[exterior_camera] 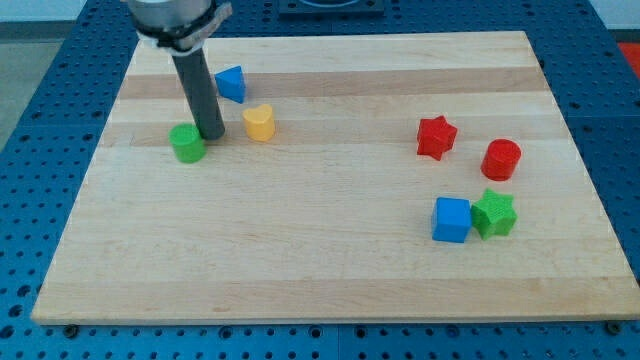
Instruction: Move the yellow heart with green circle upwards
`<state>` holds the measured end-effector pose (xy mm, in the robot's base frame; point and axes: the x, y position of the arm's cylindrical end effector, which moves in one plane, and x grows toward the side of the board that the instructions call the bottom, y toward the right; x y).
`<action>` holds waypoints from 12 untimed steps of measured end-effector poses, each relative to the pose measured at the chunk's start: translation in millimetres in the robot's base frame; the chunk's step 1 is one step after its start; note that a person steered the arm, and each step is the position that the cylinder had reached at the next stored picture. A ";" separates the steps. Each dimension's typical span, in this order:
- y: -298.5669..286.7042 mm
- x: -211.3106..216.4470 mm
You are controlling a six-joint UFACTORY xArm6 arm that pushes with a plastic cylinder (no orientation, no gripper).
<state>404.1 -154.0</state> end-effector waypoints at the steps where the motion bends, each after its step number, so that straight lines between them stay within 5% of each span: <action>1: 18.9 33.3; 3: -24.6 87.7; 5: -46.8 89.2; 7: -27.4 -31.9; 9: -27.4 -25.9; 10: -16.6 45.8; 11: 95.8 69.6; 12: 128.7 69.8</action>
<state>474.0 -25.4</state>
